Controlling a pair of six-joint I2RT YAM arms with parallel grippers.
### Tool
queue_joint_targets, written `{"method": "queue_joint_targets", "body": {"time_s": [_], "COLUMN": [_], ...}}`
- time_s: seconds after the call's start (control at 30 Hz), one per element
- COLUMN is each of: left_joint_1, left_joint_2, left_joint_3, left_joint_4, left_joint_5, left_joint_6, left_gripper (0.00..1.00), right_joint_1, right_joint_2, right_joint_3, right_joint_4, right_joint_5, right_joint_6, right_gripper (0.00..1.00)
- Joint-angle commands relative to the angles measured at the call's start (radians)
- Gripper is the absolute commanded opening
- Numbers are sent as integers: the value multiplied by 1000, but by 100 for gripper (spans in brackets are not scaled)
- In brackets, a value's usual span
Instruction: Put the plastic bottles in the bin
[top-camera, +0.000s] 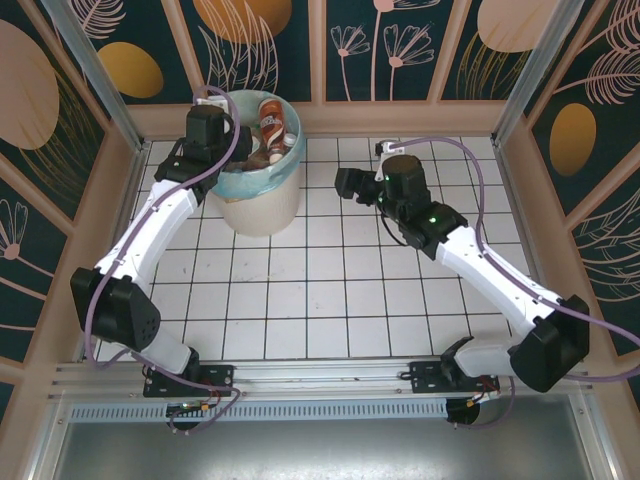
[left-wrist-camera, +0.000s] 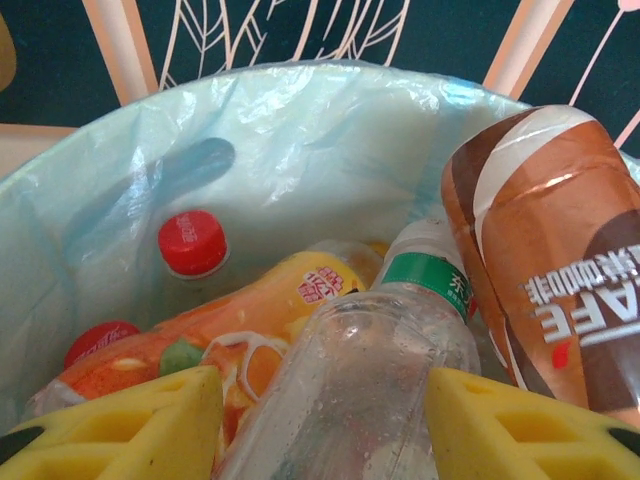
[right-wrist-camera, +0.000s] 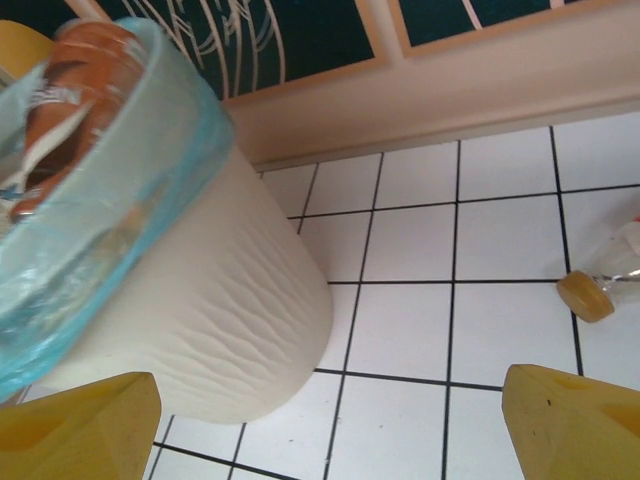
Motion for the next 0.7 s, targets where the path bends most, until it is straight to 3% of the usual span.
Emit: {"method": "queue_joint_targets", "body": {"time_s": [0.0,0.33,0.57,0.67], "left_joint_1": [3,2,2,0], "left_joint_2": [26,-57,-195,-275], "left_joint_3": [80,188,23,-68], "left_joint_4": [-40,-76,40,112], "left_joint_5": [2,-42,76,201], "left_joint_6": [-7,9,27,68], "left_gripper": [57,59,62,66], "right_joint_1": [-34,-242,-344,-359], "right_joint_2": [18,212,481,597], "right_joint_3": [36,132,242,322], "right_joint_4": [-17,-95,-130,-147], "right_joint_5": [4,72,158,161], "right_joint_6": [35,102,230,249], "right_gripper": [89,91,94,95]}}
